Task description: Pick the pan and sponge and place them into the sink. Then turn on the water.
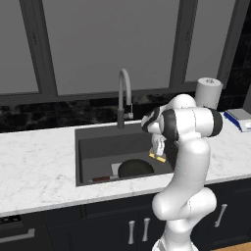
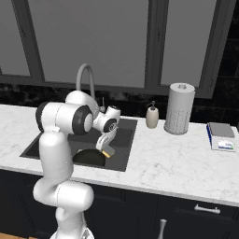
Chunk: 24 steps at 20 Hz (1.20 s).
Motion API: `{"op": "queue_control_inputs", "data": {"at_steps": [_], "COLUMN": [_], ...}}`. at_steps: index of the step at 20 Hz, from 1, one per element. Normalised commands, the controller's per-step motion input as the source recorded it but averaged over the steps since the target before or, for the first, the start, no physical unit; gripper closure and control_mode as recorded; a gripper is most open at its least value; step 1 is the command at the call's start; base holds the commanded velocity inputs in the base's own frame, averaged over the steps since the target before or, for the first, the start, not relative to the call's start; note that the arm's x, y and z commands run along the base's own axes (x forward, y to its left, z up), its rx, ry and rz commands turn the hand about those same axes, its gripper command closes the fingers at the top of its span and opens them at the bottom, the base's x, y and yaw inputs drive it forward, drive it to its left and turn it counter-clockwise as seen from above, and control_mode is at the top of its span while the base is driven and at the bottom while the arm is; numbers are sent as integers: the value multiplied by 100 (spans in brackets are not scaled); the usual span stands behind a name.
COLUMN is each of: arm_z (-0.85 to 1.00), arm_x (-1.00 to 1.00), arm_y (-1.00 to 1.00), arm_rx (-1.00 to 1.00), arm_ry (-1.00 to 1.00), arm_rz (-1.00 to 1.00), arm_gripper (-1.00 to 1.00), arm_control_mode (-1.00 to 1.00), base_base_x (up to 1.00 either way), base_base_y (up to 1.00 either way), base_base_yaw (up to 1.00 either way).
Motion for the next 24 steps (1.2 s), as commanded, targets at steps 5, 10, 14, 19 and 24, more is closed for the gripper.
{"op": "queue_control_inputs", "data": {"at_steps": [5, 10, 14, 19, 24], "arm_z": [-58, -60, -47, -26, -5], "arm_x": [27, 25, 24, 18, 8], "arm_y": [17, 13, 3, 7, 21], "arm_rx": [0, 0, -1, 0, 0], "arm_ry": [-5, -3, -3, -4, -3], "arm_rz": [0, 0, 0, 0, 0], "arm_gripper": [100, 100, 100, 100, 100], "arm_control_mode": [-100, -100, -100, -100, -100], "base_base_x": [0, 0, 0, 0, 0], "base_base_y": [0, 0, 0, 0, 0], "base_base_yaw": [0, 0, 0, 0, 0]}}
